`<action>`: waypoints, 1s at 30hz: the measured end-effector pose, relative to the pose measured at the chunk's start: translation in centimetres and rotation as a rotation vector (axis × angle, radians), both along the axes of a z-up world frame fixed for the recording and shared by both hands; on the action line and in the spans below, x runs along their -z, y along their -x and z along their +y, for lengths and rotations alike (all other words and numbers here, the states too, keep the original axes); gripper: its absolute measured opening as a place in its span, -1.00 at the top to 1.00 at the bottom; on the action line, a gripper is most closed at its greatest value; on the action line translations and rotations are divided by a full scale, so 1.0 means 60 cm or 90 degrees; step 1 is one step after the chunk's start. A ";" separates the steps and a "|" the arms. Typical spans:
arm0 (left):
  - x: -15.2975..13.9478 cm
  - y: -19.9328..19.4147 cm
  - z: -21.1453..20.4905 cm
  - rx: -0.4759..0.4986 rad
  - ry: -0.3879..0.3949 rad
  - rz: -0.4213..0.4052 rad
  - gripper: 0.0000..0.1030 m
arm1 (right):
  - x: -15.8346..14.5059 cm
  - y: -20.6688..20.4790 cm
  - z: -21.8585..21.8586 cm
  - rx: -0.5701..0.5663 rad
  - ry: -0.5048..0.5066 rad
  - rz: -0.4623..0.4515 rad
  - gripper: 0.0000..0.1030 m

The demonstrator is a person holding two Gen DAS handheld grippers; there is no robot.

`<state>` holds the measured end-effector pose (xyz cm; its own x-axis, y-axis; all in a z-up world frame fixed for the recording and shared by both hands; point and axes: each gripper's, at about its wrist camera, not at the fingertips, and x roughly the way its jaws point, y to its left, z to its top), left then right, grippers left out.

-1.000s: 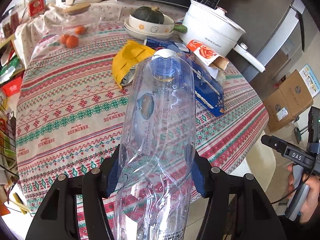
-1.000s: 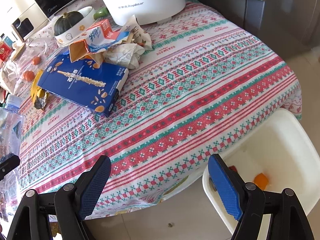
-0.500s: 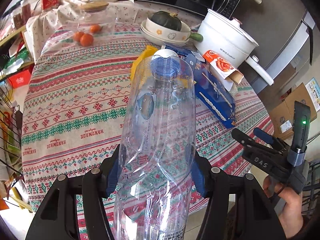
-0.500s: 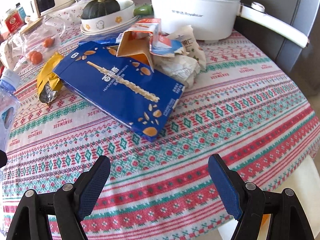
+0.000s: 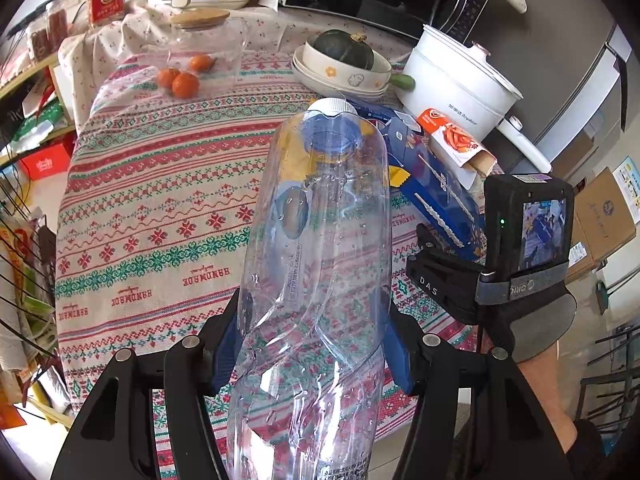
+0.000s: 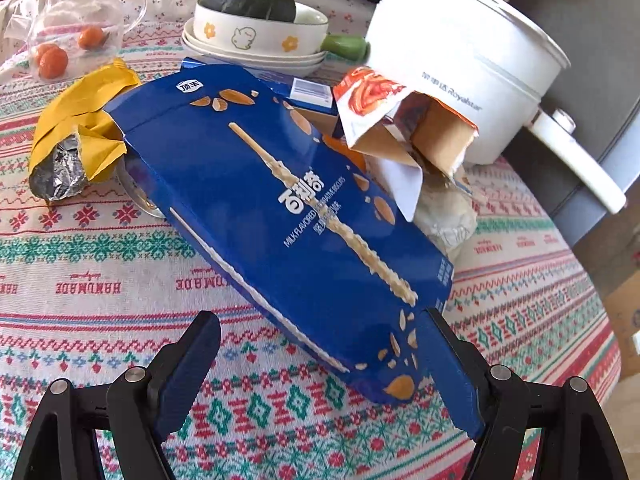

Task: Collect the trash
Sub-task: 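Grasp the blue biscuit box with the right tool while the left tool holds the bottle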

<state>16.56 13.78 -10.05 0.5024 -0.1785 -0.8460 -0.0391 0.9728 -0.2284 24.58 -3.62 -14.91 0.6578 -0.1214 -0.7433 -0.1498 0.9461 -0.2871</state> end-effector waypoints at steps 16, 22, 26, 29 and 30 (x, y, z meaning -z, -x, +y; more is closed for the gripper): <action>-0.002 0.003 -0.003 0.007 -0.009 -0.003 -0.24 | -0.018 -0.002 0.013 -0.039 0.086 -0.092 0.21; -0.008 0.007 -0.014 0.017 -0.005 -0.007 -0.24 | -0.087 0.021 -0.010 -0.060 -0.014 -0.069 0.46; -0.009 0.009 -0.023 0.026 0.001 -0.006 -0.24 | -0.121 0.031 -0.041 -0.057 -0.130 -0.004 0.53; -0.009 0.010 -0.032 0.033 0.002 -0.005 -0.24 | -0.124 0.030 -0.076 -0.037 -0.226 0.059 0.53; -0.009 0.010 -0.035 0.036 0.002 -0.004 -0.24 | -0.122 0.032 -0.086 -0.029 -0.256 0.076 0.53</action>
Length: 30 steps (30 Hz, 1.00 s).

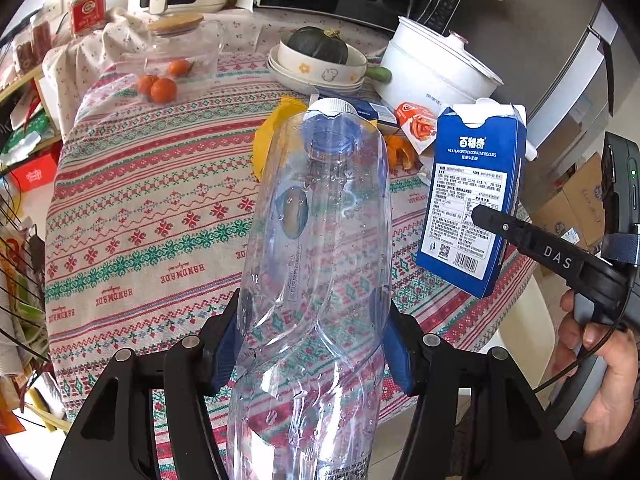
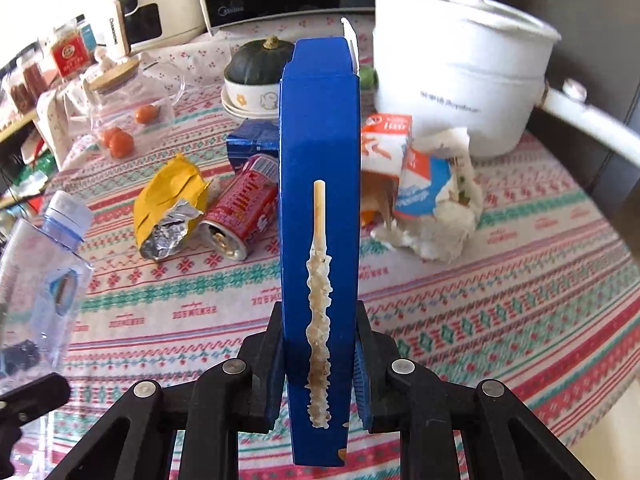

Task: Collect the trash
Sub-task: 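Grasp the blue biscuit box with the right tool while the left tool holds the bottle, then carry the bottle and blue box over the white bin and release both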

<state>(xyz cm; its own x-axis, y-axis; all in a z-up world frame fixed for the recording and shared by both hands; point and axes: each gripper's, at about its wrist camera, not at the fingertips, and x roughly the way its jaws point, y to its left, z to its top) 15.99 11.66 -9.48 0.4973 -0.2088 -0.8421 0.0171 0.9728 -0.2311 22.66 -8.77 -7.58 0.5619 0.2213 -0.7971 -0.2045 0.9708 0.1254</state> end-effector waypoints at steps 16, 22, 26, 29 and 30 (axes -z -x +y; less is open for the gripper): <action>-0.005 -0.002 -0.044 0.039 -0.013 -0.013 -0.24 | 0.024 0.010 -0.077 0.031 -0.142 0.061 0.51; -0.013 0.001 -0.086 0.072 -0.011 -0.026 -0.24 | -0.013 0.039 -0.110 0.022 -0.130 0.039 0.52; -0.020 0.003 -0.125 0.099 -0.010 -0.035 -0.24 | -0.031 0.062 -0.149 0.033 -0.124 0.034 0.52; -0.024 0.006 -0.156 0.118 -0.005 -0.042 -0.24 | -0.041 0.081 -0.188 0.051 -0.122 0.030 0.52; -0.024 0.007 -0.167 0.126 -0.005 -0.043 -0.24 | -0.044 0.088 -0.203 0.057 -0.119 0.028 0.52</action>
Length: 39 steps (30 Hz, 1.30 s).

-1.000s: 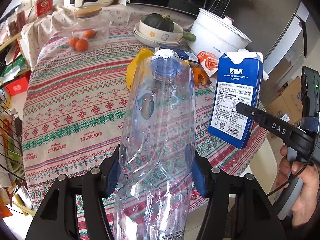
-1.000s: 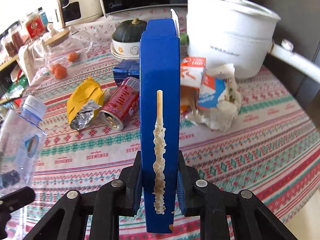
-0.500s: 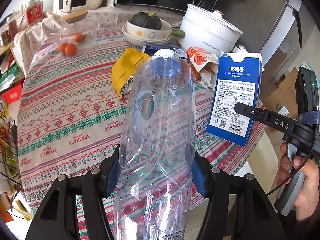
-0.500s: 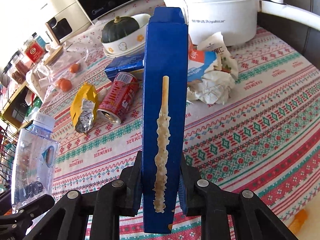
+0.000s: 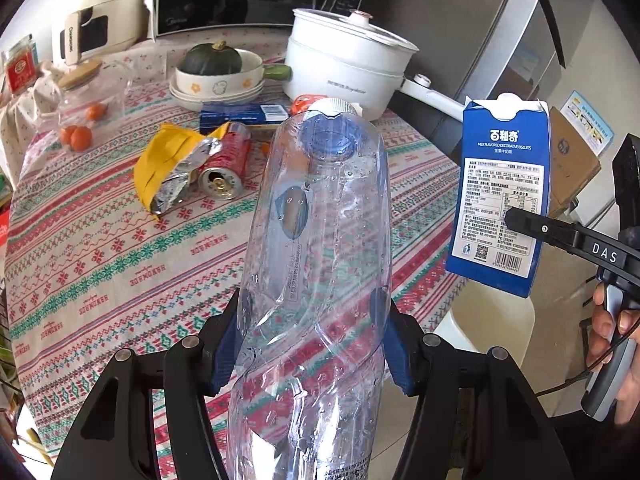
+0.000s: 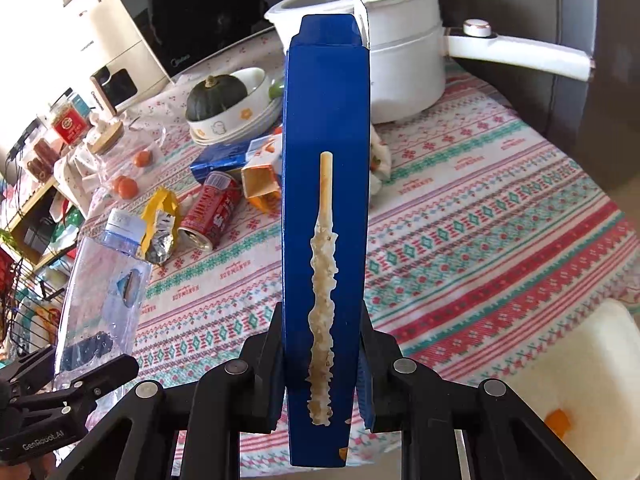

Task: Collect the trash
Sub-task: 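Carry the bottle and blue box over the white bin and release both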

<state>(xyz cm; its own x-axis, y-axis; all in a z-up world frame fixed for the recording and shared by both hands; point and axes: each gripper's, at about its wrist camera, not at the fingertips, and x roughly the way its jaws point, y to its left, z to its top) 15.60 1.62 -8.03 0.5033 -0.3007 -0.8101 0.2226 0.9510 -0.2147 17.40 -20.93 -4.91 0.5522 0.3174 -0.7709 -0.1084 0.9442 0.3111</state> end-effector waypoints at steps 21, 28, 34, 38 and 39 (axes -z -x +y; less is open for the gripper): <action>0.051 0.042 -0.319 0.183 0.030 0.051 -0.24 | 0.057 0.138 -0.313 0.164 0.029 0.105 0.51; 0.122 0.045 -0.452 0.260 -0.010 0.120 -0.24 | 0.102 0.170 -0.367 0.176 0.027 0.155 0.51; 0.182 0.038 -0.510 0.283 -0.058 0.172 -0.24 | 0.125 0.192 -0.397 0.173 0.026 0.182 0.51; 0.206 0.031 -0.536 0.286 -0.077 0.194 -0.25 | 0.128 0.197 -0.407 0.174 0.020 0.185 0.50; 0.209 0.030 -0.540 0.285 -0.080 0.194 -0.25 | 0.129 0.196 -0.408 0.174 0.018 0.186 0.50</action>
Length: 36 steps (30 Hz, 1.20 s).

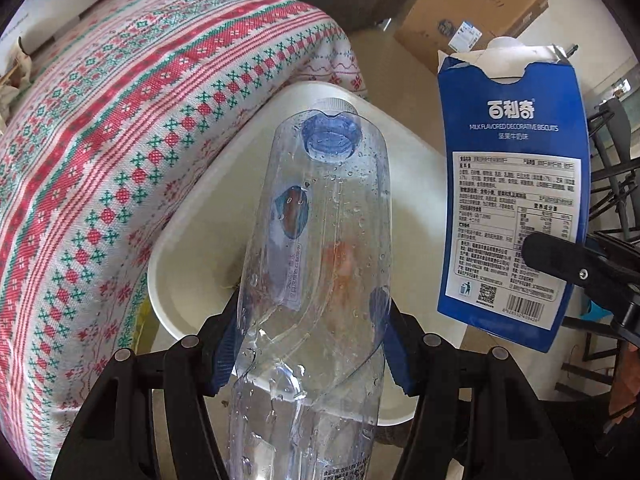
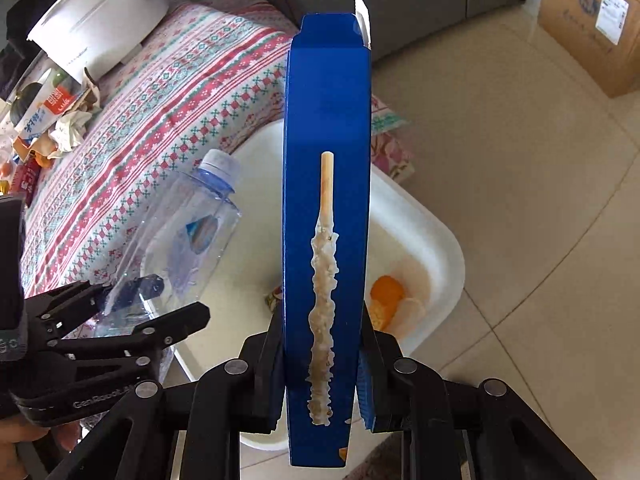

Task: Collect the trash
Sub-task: 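Carry the bottle and blue box over the white bin and release both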

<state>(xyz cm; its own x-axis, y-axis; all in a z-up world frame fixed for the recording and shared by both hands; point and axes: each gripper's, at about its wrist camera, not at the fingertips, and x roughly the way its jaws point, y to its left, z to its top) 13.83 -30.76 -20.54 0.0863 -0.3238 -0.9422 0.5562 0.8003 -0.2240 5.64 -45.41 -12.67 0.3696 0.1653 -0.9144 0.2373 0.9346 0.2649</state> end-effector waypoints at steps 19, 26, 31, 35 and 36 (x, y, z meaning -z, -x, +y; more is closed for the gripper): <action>-0.074 0.051 0.056 -0.009 0.037 -0.063 -0.77 | 0.001 -0.001 -0.006 0.003 0.009 0.017 0.50; -0.097 0.050 0.167 -0.027 0.012 -0.098 -0.86 | 0.012 -0.011 0.016 -0.003 0.021 0.036 0.44; -0.104 0.029 0.239 -0.055 0.000 -0.101 -0.90 | 0.021 -0.017 0.034 0.004 0.036 0.062 -0.12; -0.118 0.015 0.289 -0.079 -0.005 -0.116 -0.92 | 0.014 -0.023 0.049 0.007 0.044 0.056 -0.36; -0.121 0.012 0.300 -0.083 -0.003 -0.120 -0.92 | 0.011 -0.025 0.054 0.004 0.050 0.054 -0.37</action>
<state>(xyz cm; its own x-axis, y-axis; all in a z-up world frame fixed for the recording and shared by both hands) 13.09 -12.79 -13.27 0.3027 -0.2931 -0.9069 0.4791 0.8694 -0.1211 7.16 -42.15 -13.32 0.2915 0.0898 -0.9523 0.2617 0.9501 0.1697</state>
